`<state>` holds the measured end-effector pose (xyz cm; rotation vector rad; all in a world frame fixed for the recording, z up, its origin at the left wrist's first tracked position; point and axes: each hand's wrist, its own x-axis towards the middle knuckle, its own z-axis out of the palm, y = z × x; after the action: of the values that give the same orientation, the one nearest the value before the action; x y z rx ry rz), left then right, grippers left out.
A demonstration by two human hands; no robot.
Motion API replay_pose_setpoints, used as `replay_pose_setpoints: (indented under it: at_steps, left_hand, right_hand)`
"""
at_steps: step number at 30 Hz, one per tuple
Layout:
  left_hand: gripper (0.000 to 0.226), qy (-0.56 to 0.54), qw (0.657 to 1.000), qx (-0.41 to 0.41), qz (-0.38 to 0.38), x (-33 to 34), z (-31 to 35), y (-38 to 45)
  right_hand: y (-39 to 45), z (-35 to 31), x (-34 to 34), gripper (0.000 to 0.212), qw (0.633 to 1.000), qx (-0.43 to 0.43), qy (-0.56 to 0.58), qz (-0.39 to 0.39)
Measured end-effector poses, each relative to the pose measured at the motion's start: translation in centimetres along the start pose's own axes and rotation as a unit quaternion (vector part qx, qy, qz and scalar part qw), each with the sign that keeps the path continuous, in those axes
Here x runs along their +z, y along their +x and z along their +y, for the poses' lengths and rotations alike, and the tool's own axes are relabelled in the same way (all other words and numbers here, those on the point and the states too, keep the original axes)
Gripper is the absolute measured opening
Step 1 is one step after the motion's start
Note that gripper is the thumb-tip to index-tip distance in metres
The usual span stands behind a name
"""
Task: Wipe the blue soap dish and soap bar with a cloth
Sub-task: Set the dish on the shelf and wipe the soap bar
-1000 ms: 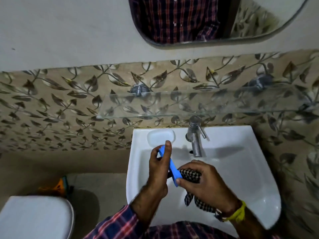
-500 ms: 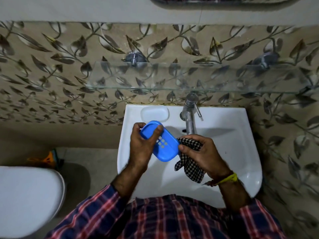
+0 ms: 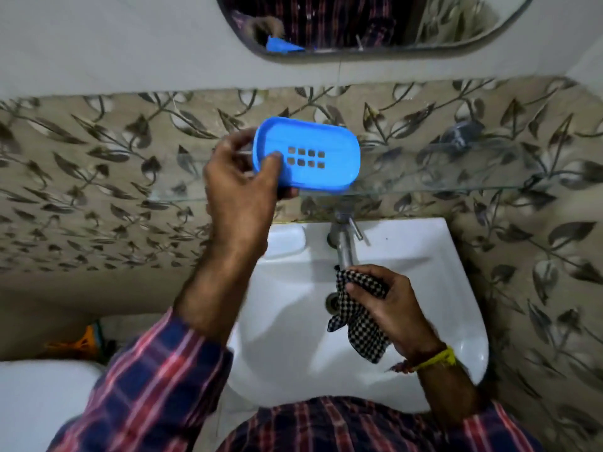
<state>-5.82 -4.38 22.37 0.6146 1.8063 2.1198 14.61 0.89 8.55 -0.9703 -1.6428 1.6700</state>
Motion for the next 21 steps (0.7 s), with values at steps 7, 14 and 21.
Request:
replay_pose_setpoints:
  at_steps: [7, 14, 21]
  left_hand:
    - [0.049, 0.229, 0.973, -0.037, -0.021, 3.4, -3.1, 4.6]
    - [0.049, 0.487, 0.87, 0.074, -0.003, 3.7, -3.1, 3.8]
    - [0.046, 0.497, 0.865, 0.069, 0.0, 3.5, -2.2, 3.1]
  right_hand:
    - [0.0, -0.7, -0.9, 0.018, 1.0, 0.002, 0.016, 0.026]
    - [1.0, -1.4, -0.5, 0.017, 0.998, -0.012, 0.0, 0.063]
    - [2.7, -3.0, 1.1, 0.018, 0.997, -0.013, 0.019, 0.076]
